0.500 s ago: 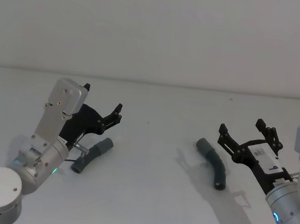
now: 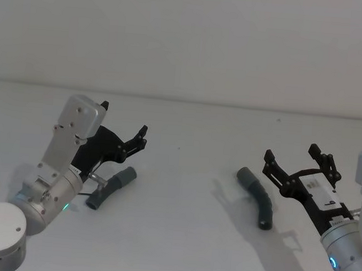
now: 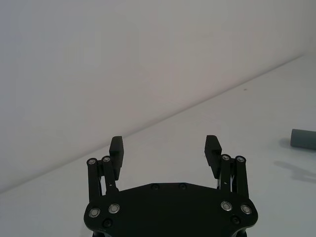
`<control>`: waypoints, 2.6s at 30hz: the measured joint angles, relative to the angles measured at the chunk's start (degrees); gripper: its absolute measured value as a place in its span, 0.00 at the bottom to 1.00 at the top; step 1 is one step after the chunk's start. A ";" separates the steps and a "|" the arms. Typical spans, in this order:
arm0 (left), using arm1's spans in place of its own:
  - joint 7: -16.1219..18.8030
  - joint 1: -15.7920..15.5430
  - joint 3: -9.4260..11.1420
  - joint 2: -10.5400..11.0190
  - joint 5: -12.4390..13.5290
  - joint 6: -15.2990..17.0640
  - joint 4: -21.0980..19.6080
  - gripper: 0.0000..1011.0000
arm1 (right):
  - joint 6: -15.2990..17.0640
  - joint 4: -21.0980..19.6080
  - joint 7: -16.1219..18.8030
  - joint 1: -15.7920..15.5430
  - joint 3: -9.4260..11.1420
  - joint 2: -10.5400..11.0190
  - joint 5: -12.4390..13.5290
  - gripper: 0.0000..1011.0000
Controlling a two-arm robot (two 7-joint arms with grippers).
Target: Use both hands to pick up one end of the pipe from the table, align the ends, and insert them.
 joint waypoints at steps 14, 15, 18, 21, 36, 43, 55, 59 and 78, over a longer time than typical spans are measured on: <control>0.00 0.00 0.00 0.00 0.00 0.00 0.00 0.99 | 0.00 0.00 0.00 0.00 0.00 0.00 0.00 0.99; 0.00 0.00 0.00 0.00 0.00 0.00 0.00 0.99 | 0.00 0.00 0.00 0.00 0.00 0.00 0.00 0.99; 0.00 0.00 0.00 0.00 0.00 0.00 0.00 0.99 | 0.00 0.00 0.00 0.00 0.00 0.00 0.00 0.99; 0.00 0.00 0.00 0.00 0.00 0.00 0.00 0.99 | 0.00 0.00 0.00 0.00 0.00 0.00 0.00 0.99; -1.87 -0.18 -0.15 0.65 -0.85 1.63 -0.64 0.99 | 0.00 0.00 0.00 0.00 0.00 0.00 0.00 0.99; -5.22 -0.41 -0.64 2.22 -2.86 5.14 -2.22 0.99 | 0.00 0.00 0.00 0.00 0.00 0.00 0.00 0.99; -10.23 -0.75 -1.99 5.02 -6.29 12.59 -4.40 0.99 | 0.00 0.01 0.00 0.00 0.00 0.00 0.00 0.99; -11.56 -1.20 -2.32 5.56 -7.08 14.72 -4.40 0.99 | 0.00 0.01 0.00 0.00 0.00 0.00 0.00 0.99; -17.18 -4.77 -1.56 5.91 -8.62 21.41 -0.32 0.99 | 0.00 0.01 0.00 0.00 0.00 0.00 0.00 0.99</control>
